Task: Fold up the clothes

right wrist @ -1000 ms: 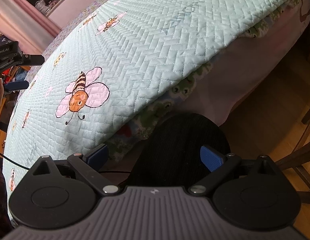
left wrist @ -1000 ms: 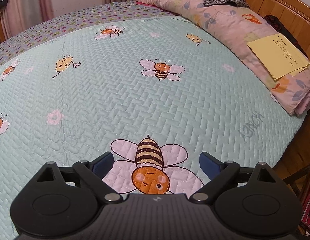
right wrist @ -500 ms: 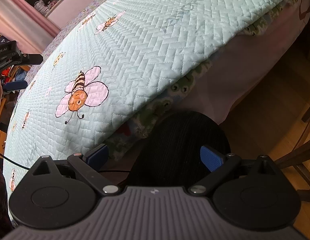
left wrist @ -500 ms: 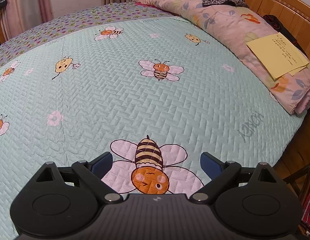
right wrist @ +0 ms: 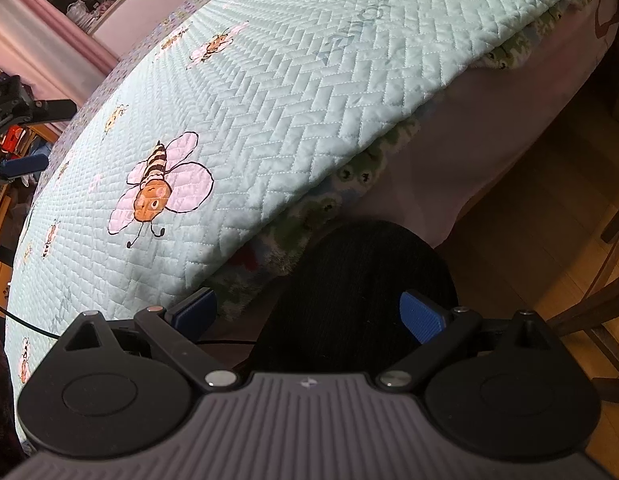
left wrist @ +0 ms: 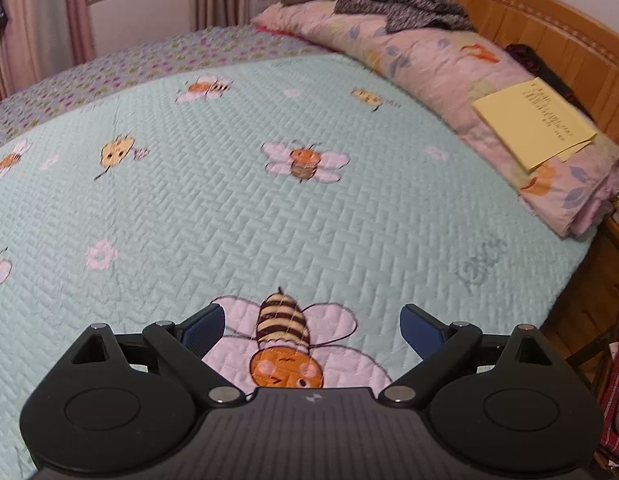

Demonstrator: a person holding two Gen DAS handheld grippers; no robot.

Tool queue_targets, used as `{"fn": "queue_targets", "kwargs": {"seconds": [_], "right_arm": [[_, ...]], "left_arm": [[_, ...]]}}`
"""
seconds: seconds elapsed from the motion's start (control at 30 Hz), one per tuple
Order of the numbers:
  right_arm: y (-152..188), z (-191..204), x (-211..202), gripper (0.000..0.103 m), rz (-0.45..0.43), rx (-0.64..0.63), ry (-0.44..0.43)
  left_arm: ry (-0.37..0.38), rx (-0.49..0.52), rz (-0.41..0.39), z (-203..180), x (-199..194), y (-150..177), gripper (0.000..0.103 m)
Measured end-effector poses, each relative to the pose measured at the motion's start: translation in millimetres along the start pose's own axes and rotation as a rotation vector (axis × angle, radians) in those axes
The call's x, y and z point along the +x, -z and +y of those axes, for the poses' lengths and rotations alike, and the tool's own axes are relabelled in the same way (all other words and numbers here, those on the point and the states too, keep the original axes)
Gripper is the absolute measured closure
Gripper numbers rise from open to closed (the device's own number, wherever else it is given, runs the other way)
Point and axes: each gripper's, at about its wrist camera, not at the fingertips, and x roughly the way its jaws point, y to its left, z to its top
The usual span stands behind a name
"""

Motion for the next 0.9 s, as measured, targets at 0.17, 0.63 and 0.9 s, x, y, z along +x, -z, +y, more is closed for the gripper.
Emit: {"fn": "queue_targets", "kwargs": {"seconds": [0.17, 0.63, 0.9], "right_arm": [[-0.4, -0.3, 0.4, 0.005, -0.001, -0.002, -0.001], [-1.7, -0.8, 0.2, 0.005, -0.001, -0.01, -0.009], [0.9, -0.2, -0.3, 0.005, -0.002, -0.009, -0.008]], "left_arm": [[0.031, 0.052, -0.099, -10.3, -13.9, 6.5, 0.006], [0.055, 0.063, -0.057, -13.5, -11.0, 5.5, 0.011], [0.028, 0.052, -0.036, -11.8, -7.3, 5.1, 0.009]]}}
